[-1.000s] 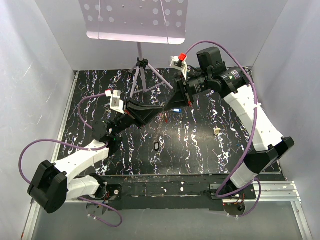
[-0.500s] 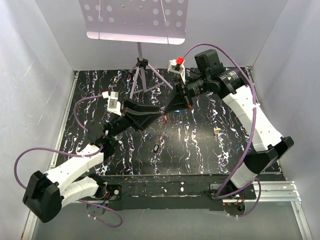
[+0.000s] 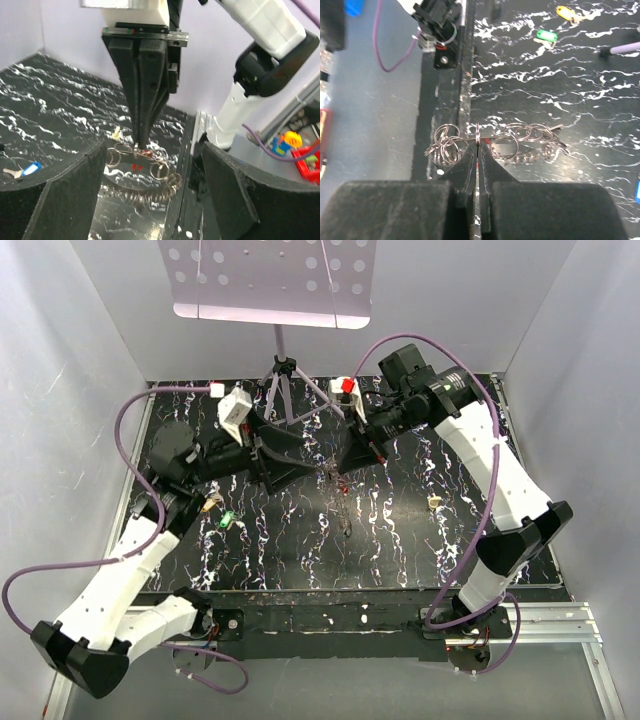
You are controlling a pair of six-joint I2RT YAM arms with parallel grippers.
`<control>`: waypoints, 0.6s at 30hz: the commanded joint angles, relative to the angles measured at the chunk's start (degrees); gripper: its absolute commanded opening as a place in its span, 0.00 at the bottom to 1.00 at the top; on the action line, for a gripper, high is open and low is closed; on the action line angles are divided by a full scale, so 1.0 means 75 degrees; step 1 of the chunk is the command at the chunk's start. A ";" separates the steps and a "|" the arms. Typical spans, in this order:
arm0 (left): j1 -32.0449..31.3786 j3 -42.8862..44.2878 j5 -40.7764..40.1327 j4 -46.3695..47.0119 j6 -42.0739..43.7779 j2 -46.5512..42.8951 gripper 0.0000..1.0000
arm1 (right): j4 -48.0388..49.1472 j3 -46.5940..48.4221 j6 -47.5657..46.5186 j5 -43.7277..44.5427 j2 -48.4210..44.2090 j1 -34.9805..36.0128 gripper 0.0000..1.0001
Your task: Put the keys on the keyring
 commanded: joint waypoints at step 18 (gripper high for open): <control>0.0032 0.1035 0.2097 -0.1477 0.0160 0.2163 0.55 | -0.2248 0.0664 -0.1288 0.0371 0.0500 0.0254 0.01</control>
